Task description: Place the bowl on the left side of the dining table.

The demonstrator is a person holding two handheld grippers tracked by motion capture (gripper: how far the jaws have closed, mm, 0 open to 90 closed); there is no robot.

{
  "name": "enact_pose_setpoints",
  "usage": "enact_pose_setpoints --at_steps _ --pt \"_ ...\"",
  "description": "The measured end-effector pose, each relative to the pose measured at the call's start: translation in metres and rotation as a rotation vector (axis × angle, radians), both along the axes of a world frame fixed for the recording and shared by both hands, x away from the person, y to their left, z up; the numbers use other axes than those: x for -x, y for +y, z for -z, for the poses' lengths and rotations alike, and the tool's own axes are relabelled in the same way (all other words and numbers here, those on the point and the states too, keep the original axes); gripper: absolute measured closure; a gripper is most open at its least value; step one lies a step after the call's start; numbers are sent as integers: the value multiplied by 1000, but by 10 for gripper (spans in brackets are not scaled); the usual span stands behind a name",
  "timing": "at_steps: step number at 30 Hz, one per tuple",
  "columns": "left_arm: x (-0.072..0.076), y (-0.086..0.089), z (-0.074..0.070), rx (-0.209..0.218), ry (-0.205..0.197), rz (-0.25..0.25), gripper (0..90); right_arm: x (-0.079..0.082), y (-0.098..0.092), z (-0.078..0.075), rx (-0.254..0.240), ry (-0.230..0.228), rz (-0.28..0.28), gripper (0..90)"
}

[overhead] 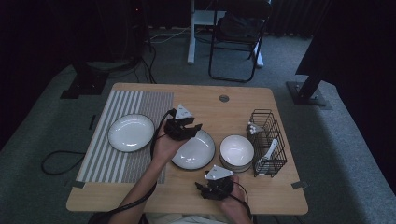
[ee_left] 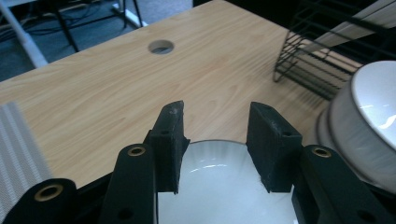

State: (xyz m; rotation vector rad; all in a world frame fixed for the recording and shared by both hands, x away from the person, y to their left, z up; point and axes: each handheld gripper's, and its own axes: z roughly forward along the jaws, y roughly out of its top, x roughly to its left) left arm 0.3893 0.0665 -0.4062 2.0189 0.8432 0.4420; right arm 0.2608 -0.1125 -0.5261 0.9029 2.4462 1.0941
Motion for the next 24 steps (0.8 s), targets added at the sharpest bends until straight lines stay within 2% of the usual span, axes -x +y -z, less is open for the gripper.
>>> enact_pose_setpoints --at_steps 5,10,20,24 --pt "2 -11 -2 4 5 45 574 -1 0 0 -9 22 -13 345" --pt "4 -24 -3 14 14 87 572 -1 0 0 -4 21 -29 318" --pt "7 -47 -4 35 46 164 568 0 1 0 -4 22 -32 314" --pt "9 -55 -5 31 49 187 569 0 1 0 -4 22 -34 314"
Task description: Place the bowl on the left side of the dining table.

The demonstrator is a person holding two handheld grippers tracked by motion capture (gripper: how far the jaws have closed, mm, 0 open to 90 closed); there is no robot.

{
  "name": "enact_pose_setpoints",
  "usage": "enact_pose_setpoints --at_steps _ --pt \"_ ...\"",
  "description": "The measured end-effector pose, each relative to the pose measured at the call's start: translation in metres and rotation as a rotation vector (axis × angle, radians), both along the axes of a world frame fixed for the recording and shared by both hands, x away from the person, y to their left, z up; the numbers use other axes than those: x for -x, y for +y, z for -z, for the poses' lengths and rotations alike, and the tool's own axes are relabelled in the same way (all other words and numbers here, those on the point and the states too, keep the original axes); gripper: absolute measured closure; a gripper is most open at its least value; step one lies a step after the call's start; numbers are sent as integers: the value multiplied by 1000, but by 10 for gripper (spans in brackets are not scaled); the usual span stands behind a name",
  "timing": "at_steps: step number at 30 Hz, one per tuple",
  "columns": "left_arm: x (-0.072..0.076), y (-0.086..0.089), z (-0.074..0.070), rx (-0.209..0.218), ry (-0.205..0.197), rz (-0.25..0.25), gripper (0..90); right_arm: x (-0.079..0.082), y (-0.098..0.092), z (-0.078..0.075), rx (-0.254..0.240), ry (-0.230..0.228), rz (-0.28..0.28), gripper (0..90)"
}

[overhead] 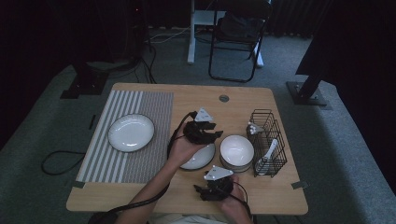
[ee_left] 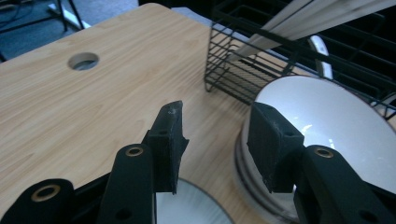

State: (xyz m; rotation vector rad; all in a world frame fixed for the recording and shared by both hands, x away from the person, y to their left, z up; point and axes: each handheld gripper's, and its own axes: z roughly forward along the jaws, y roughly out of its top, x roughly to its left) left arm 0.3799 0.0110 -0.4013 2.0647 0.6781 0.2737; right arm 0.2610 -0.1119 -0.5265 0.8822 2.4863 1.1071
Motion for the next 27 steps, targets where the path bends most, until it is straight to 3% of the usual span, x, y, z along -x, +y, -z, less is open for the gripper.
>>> enact_pose_setpoints --at_steps 9,12,21,27 --pt "2 -18 7 -45 13 55 622 0 0 0 -1 1 1 313" --pt "0 -25 14 -59 42 70 634 0 0 0 -1 1 1 313" --pt "-6 -33 28 -91 110 77 684 0 0 0 -1 2 1 314" --pt "-7 -38 31 -116 103 73 702 0 0 0 0 1 1 314"
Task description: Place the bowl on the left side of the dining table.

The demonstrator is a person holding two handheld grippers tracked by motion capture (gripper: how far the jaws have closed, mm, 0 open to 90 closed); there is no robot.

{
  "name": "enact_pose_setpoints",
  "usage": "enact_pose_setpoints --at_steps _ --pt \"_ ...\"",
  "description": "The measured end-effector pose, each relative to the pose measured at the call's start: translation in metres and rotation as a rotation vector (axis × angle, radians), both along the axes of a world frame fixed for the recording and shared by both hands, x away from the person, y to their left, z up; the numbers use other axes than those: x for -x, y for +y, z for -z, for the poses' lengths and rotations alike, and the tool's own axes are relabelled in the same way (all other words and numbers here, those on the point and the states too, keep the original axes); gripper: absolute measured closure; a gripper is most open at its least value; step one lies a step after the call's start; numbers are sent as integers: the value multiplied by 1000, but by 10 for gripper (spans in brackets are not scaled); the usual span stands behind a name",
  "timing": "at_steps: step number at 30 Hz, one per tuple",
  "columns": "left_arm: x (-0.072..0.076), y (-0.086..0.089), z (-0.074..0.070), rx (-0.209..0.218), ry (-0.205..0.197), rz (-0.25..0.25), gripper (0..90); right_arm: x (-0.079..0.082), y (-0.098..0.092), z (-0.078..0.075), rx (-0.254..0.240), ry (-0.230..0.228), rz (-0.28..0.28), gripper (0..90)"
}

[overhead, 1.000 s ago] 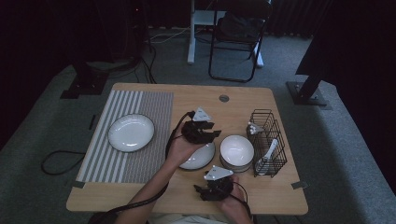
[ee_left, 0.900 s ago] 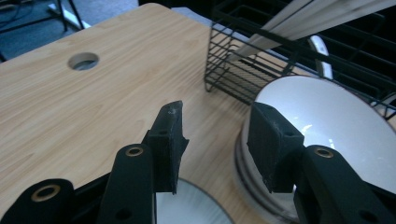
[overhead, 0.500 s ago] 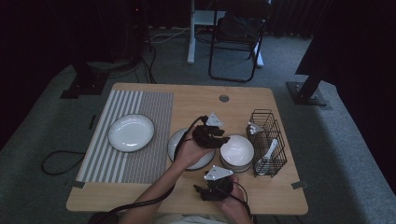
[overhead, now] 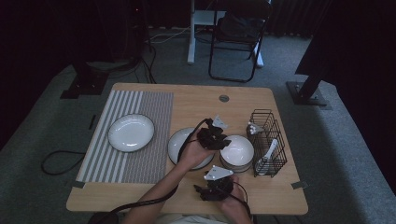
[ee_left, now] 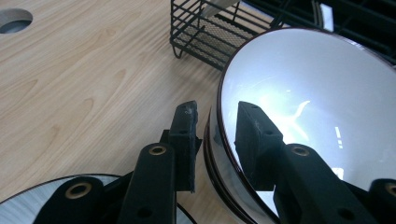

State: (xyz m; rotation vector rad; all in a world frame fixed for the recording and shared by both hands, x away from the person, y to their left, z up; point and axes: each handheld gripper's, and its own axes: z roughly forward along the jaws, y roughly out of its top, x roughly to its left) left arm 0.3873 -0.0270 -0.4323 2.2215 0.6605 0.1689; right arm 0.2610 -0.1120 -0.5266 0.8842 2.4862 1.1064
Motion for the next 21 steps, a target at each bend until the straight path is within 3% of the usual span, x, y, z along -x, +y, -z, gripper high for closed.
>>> enact_pose_setpoints --at_steps 15,21 --pt "0 -9 3 -24 16 -33 818 0 0 0 0 0 1 314" --pt "-3 -6 6 35 63 -58 829 0 0 0 0 2 3 314"
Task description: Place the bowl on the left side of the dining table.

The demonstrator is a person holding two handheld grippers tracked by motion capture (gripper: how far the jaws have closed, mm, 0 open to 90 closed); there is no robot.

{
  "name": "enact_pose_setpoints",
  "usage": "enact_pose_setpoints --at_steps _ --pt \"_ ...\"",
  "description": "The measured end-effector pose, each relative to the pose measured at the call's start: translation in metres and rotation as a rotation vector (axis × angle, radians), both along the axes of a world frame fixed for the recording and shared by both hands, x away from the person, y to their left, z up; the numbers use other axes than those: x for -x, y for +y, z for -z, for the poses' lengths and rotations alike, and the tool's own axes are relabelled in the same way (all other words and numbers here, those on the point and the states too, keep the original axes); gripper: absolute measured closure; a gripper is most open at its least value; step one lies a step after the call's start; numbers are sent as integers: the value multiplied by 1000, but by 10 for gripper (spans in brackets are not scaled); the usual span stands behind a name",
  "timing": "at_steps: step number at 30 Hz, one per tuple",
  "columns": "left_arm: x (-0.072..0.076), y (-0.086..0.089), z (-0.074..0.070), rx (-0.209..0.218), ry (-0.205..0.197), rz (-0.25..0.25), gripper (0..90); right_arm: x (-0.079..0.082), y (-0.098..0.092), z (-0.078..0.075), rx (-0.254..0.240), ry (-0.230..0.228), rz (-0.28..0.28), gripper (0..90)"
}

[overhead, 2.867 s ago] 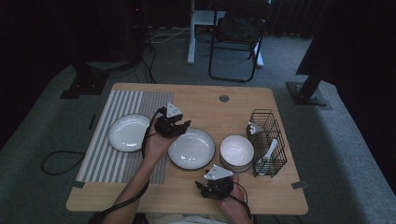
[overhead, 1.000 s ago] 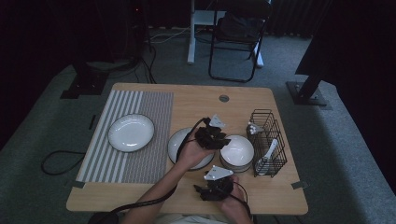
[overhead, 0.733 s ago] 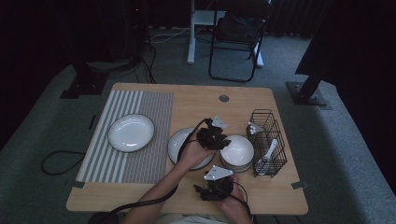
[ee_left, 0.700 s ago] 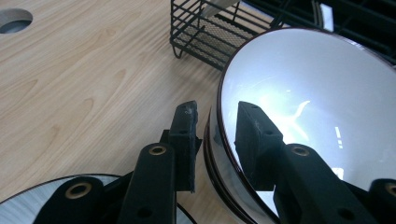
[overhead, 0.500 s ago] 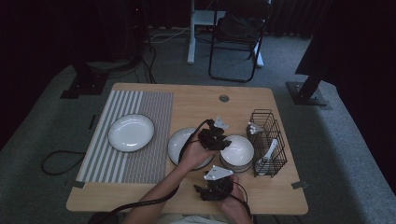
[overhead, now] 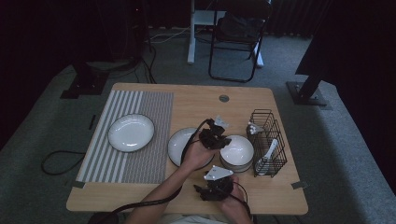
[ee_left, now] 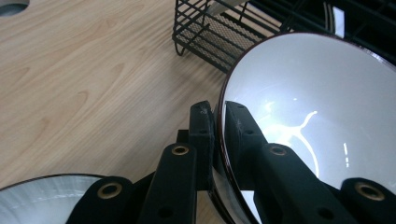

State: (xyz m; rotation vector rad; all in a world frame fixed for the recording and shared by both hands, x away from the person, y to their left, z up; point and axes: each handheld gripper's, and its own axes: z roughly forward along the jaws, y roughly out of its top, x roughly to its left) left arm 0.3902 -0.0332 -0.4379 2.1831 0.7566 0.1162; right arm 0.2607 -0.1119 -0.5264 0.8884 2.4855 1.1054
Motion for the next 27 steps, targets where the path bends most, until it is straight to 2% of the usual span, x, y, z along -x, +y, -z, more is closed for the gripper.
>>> enact_pose_setpoints --at_steps 8,9,13,15,21,27 --pt "-2 3 3 48 28 -6 828 0 0 0 1 0 0 314" --pt "-2 4 3 61 42 -5 827 0 0 0 0 0 0 314" --pt "-2 4 3 65 45 -7 827 0 0 0 1 -1 0 314" --pt "-2 4 2 81 53 -5 827 0 0 0 1 -1 -1 314" --pt "-1 6 -5 105 50 9 826 0 0 0 -1 -3 -2 314" --pt "-2 12 -11 122 44 -5 825 0 0 0 -1 -2 -1 314"
